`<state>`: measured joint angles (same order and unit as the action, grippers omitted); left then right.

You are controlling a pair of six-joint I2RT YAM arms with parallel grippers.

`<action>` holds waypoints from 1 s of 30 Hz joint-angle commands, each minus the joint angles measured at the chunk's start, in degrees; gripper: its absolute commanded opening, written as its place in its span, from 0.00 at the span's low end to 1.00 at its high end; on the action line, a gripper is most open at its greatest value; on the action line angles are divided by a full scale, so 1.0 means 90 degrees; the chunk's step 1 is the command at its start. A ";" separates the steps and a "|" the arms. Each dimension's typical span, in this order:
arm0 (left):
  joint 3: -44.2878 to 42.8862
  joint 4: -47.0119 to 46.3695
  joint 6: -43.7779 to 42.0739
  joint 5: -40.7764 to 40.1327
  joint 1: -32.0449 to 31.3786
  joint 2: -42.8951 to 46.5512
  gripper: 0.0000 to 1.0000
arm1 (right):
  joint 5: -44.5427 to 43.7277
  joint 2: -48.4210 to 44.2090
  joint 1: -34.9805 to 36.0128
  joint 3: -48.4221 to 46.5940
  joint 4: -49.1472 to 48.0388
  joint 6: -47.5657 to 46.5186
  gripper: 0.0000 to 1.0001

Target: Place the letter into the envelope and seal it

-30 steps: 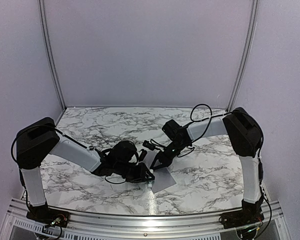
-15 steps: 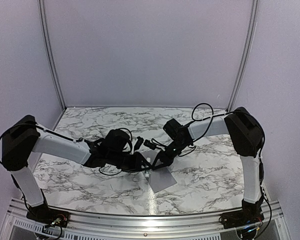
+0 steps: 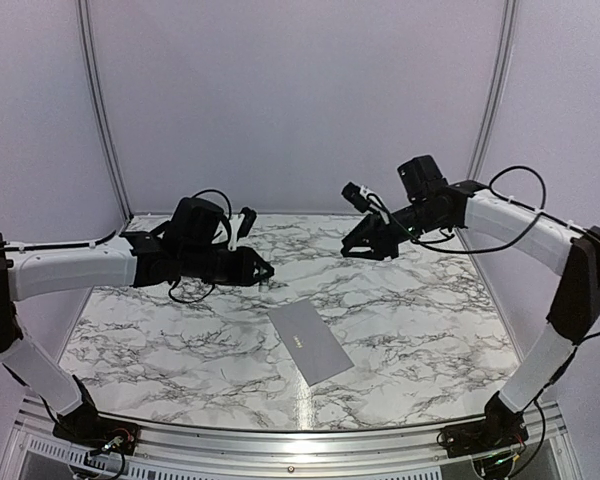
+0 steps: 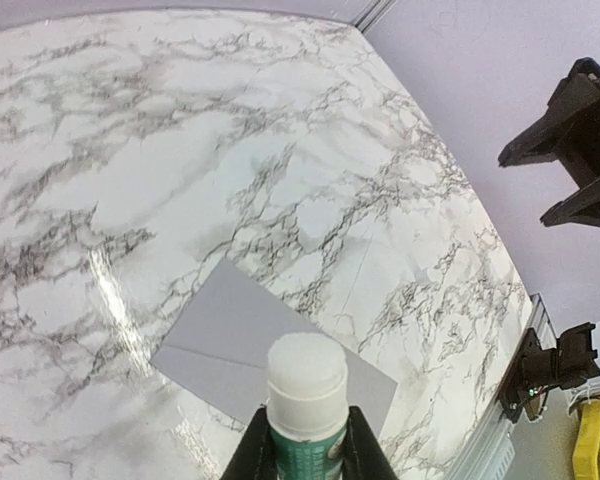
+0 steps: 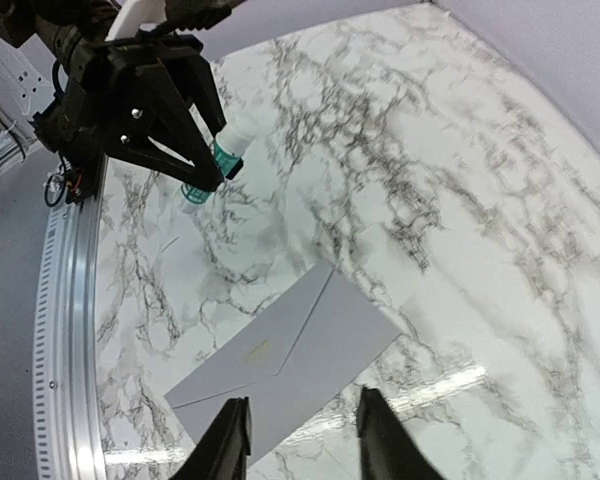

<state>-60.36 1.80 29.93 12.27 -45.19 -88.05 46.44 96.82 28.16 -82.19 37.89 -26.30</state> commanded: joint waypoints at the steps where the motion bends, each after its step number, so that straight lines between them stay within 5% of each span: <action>1: -0.0876 0.0202 -0.0899 -0.0202 0.0034 0.0145 0.00 | -0.1059 -0.1020 -0.0099 -0.0235 -0.0285 -0.0157 0.40; 3: -0.1221 -0.0005 -0.1054 -0.0043 0.0023 0.0077 0.00 | -0.1585 -0.1513 -0.0151 -0.0051 -0.0752 0.0045 0.62; 5: -0.1437 -0.0496 -0.1090 0.0259 0.0021 0.0034 0.00 | -0.1707 -0.1860 -0.0307 0.0160 -0.1114 0.0466 0.96; 6: -0.1471 -0.0834 -0.1068 0.0452 0.0016 0.0013 0.00 | -0.1560 -0.1958 -0.0433 0.0255 -0.1223 0.0704 0.98; 10: -0.1564 -0.1879 -0.0911 0.0949 -0.0124 -0.0123 0.00 | 0.0127 -0.2005 -0.0727 0.0602 -0.1083 0.0724 0.98; 14: -0.1645 -0.2541 -0.1025 0.0919 -0.0552 -0.0318 0.00 | 0.1771 -0.1919 -0.0668 0.0909 -0.1012 0.0531 0.75; 17: -0.1624 -0.2979 -0.0996 0.0851 -0.0847 -0.0439 0.00 | 0.1940 -0.1736 -0.0314 0.0881 -0.1054 0.0702 0.62; 30: -0.1010 -0.4563 -0.0375 0.0954 -0.1036 -0.0503 0.00 | 0.2669 -0.1256 0.0412 0.0578 -0.1559 0.1404 0.65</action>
<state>-70.11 -32.34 24.75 19.51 -54.63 -92.14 67.02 84.07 31.27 -74.37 27.70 -18.15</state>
